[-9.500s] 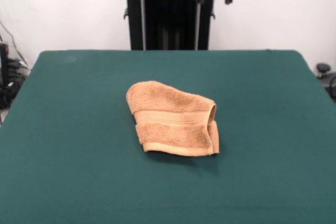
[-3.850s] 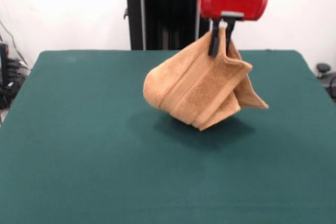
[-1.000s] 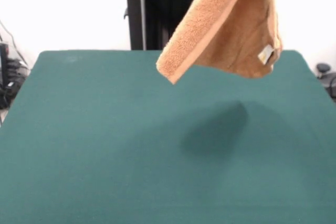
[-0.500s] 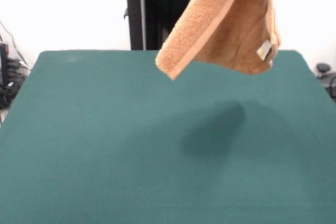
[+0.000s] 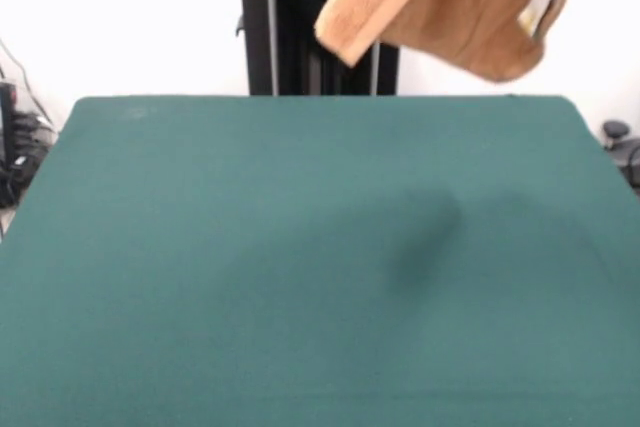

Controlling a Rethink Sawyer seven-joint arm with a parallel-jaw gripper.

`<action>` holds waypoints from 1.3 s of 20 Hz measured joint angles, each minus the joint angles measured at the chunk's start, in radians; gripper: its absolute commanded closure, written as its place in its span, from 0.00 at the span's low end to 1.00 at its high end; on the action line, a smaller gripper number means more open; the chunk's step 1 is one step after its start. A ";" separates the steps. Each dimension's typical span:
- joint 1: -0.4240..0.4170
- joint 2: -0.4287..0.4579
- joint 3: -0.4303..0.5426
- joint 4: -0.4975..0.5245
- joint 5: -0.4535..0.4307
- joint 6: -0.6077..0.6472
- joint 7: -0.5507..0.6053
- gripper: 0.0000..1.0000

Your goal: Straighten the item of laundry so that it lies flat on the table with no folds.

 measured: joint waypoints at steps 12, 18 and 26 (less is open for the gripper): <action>0.110 -0.172 -0.089 0.061 -0.031 0.027 0.000 1.00; 0.146 -0.227 -0.120 0.101 -0.059 0.028 0.000 1.00; 0.190 -0.287 -0.140 0.138 -0.069 0.059 0.000 1.00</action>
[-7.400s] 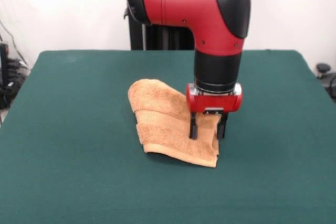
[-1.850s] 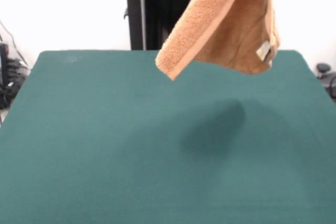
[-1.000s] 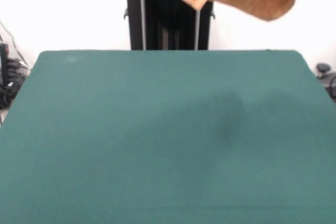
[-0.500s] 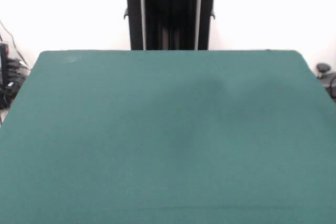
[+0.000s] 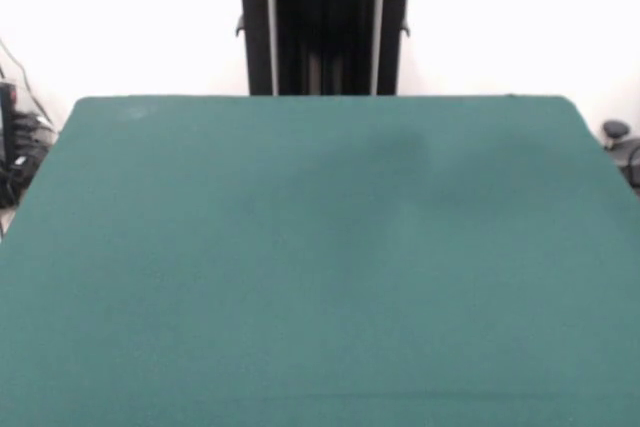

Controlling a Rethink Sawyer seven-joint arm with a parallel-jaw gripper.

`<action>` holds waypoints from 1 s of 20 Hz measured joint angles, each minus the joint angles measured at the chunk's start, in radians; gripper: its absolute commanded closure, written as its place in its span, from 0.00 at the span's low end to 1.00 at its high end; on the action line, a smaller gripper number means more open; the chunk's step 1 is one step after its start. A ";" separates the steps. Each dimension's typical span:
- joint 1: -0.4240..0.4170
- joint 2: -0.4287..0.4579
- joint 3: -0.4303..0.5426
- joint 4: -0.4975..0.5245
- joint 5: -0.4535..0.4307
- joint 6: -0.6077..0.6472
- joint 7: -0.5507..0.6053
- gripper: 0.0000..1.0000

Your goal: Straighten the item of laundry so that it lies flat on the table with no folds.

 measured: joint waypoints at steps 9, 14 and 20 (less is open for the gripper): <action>0.069 -0.076 -0.026 0.029 -0.007 0.035 0.000 1.00; 0.106 -0.104 -0.035 0.033 -0.025 0.035 0.000 1.00; 0.143 -0.131 -0.042 0.033 -0.054 0.035 0.000 1.00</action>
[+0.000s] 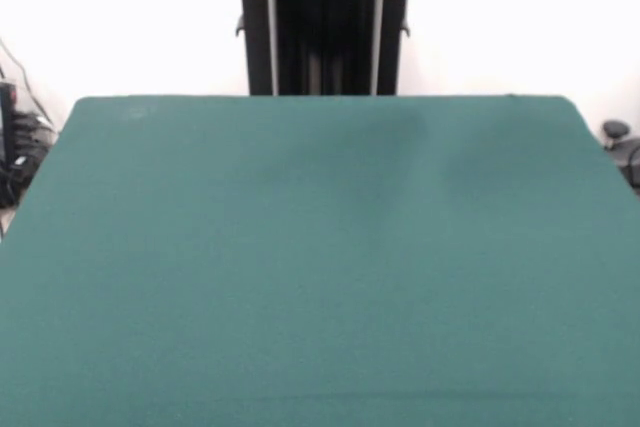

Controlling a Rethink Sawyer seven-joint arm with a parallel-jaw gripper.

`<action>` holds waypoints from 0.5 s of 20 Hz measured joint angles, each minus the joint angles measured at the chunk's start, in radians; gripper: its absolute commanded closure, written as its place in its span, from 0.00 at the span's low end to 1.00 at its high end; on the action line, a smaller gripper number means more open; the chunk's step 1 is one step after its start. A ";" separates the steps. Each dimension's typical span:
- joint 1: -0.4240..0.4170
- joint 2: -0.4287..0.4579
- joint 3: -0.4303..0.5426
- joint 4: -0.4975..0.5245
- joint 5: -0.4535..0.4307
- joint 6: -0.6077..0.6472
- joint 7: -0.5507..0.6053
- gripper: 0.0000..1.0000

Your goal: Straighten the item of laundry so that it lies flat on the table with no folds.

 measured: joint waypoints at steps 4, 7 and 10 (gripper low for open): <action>0.017 -0.011 -0.002 0.000 -0.007 0.000 0.000 1.00; 0.018 -0.013 -0.003 0.000 -0.008 0.003 0.001 1.00; 0.016 -0.013 -0.003 0.000 -0.008 0.007 0.001 1.00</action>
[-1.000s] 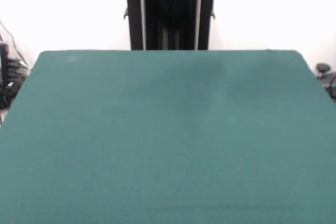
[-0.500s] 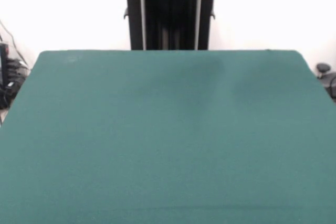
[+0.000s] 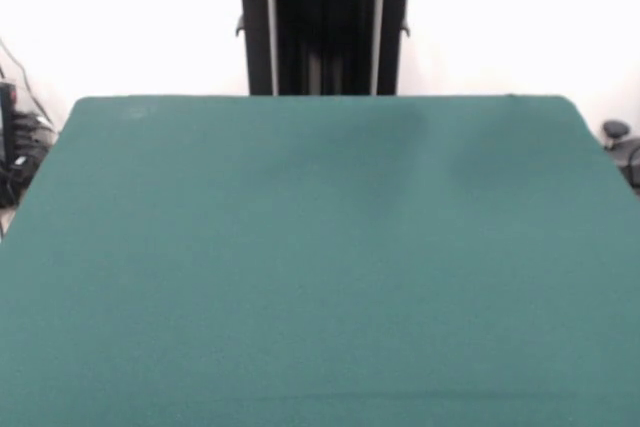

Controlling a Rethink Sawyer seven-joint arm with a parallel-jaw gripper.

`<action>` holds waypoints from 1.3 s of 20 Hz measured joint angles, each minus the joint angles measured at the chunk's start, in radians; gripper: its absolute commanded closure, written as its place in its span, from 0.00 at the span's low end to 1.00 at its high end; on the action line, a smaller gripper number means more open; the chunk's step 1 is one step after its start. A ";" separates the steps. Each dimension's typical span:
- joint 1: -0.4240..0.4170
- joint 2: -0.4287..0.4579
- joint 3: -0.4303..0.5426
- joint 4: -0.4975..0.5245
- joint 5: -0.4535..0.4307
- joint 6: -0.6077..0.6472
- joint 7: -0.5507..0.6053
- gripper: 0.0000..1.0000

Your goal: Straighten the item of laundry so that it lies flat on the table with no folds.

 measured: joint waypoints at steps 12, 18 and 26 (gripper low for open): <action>-0.113 0.045 0.001 0.000 0.022 0.000 0.000 1.00; -0.219 0.104 0.018 -0.001 0.048 0.000 0.000 1.00; -0.357 0.232 0.072 -0.006 0.063 -0.001 0.000 0.00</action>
